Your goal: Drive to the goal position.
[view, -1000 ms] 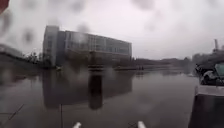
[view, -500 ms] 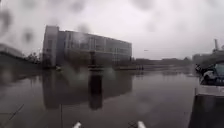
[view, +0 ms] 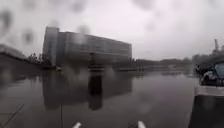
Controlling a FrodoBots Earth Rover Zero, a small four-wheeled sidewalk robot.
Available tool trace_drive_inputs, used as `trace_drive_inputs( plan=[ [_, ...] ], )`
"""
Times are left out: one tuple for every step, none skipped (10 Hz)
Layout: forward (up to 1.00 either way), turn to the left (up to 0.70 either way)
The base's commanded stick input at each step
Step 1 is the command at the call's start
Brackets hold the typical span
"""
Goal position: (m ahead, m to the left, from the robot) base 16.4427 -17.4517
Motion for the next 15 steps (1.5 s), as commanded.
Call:
trace_drive_inputs(
  plan=[
    [0.67, 0.01],
    [0.68, 0.01],
    [0.68, 0.01],
    [0.68, 0.01],
    [0.53, 0.01],
    [0.08, 0.0],
    [0.0, 0.0],
    [0.0, 0.0],
    [0.0, 0.0],
    [0.0, 0.0],
    [0.0, 0.0],
    [0.0, 0.0],
    [0.0, 0.0],
    [0.0, 0.0],
    [0.0, 0.0]
  ],
)
